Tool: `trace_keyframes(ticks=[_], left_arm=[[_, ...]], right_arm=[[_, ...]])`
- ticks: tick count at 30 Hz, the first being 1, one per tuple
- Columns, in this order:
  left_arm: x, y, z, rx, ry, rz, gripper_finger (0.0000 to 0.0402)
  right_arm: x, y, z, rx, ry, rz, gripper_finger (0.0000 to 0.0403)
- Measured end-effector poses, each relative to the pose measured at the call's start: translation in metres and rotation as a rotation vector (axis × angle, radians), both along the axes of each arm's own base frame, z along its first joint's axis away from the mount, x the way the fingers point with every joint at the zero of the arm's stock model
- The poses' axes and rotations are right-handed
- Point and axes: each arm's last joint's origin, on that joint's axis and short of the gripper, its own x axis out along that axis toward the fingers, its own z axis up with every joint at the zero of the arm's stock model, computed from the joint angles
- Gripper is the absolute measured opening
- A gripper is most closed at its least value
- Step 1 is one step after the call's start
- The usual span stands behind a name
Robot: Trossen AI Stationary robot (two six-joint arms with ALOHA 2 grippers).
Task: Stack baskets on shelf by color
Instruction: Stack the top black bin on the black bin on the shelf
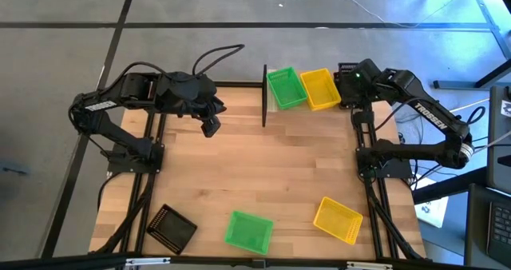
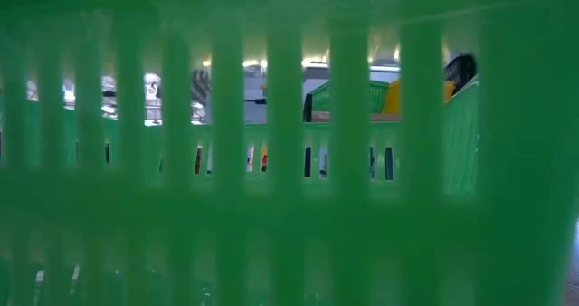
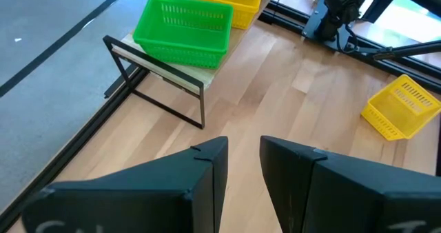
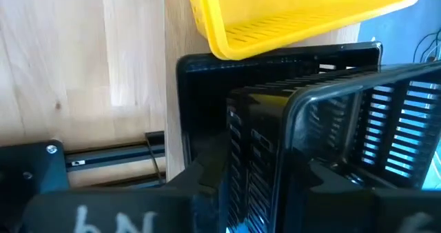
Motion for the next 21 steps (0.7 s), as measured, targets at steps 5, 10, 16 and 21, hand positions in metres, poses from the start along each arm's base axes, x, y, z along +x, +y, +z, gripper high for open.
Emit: trace_keyframes(ticks=[5,10,16,21], left_arm=[[0.0,0.0,0.0,0.0,0.0,0.0,0.0077],[0.0,0.0,0.0,0.0,0.0,0.0,0.0077],[0.0,0.0,0.0,0.0,0.0,0.0,0.0077],[0.0,0.0,0.0,0.0,0.0,0.0,0.0077]], right_arm=[[0.0006,0.0005,-0.0001,0.018,-0.018,0.007,0.0076],[0.0011,0.001,-0.0003,0.035,-0.034,0.017,0.0056],[0.0012,0.001,-0.0003,0.042,-0.051,-0.011,0.0031],[0.0013,0.0011,-0.0003,0.047,-0.061,-0.026,0.0043]])
